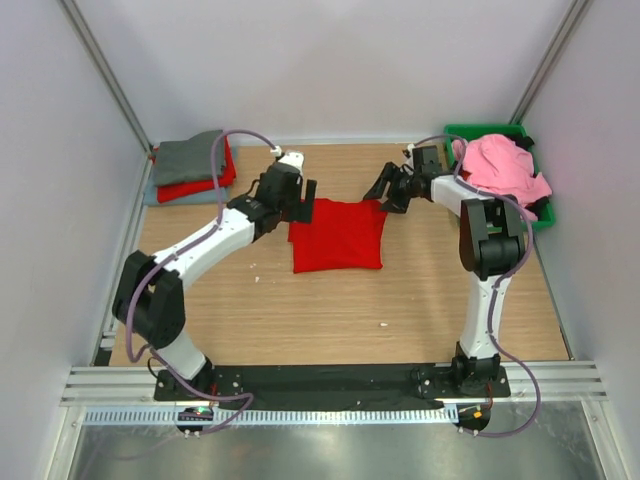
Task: Fold and stack the t-shirts
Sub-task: Fold the tshirt
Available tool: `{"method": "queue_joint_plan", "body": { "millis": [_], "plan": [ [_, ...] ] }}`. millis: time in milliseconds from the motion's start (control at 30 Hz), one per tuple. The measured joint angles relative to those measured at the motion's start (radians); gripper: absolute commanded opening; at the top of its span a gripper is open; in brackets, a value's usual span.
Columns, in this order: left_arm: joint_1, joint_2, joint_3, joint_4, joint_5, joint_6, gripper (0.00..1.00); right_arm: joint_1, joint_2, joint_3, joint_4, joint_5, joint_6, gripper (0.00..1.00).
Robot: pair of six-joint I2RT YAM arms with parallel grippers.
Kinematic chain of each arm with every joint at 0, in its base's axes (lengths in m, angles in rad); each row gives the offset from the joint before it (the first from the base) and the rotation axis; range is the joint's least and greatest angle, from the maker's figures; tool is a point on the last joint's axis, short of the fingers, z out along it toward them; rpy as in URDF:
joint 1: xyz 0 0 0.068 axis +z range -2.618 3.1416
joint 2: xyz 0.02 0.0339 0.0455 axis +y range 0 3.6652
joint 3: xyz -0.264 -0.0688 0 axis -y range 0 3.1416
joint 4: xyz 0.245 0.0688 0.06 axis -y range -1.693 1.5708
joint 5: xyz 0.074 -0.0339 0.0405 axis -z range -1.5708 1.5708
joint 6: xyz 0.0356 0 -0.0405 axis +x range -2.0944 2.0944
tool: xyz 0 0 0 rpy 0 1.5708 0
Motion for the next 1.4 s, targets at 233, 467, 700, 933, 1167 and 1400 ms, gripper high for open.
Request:
{"method": "queue_joint_plan", "body": {
  "millis": [233,467,700,933,1167,1400],
  "plan": [
    [0.132,0.234,0.031,0.019,0.143,-0.085,0.78,0.019,0.058,0.039,-0.03,0.02,-0.013,0.67],
    [0.18,0.382,0.124,0.059,0.232,-0.141,0.73,0.027,0.066,0.064,-0.036,0.026,-0.032,0.63],
    [0.19,0.402,0.143,0.119,0.292,-0.167,0.7,0.03,0.068,0.067,-0.043,0.028,-0.035,0.59],
    [0.218,0.455,0.157,0.165,0.336,-0.186,0.47,0.05,0.103,0.106,-0.042,0.023,-0.035,0.38],
    [0.231,0.507,0.188,0.175,0.402,-0.187,0.0,0.059,0.125,0.108,-0.043,0.015,-0.025,0.08],
    [0.231,0.495,0.2,0.183,0.426,-0.182,0.0,0.061,0.122,0.111,-0.058,0.02,-0.026,0.03]
  ]
}}
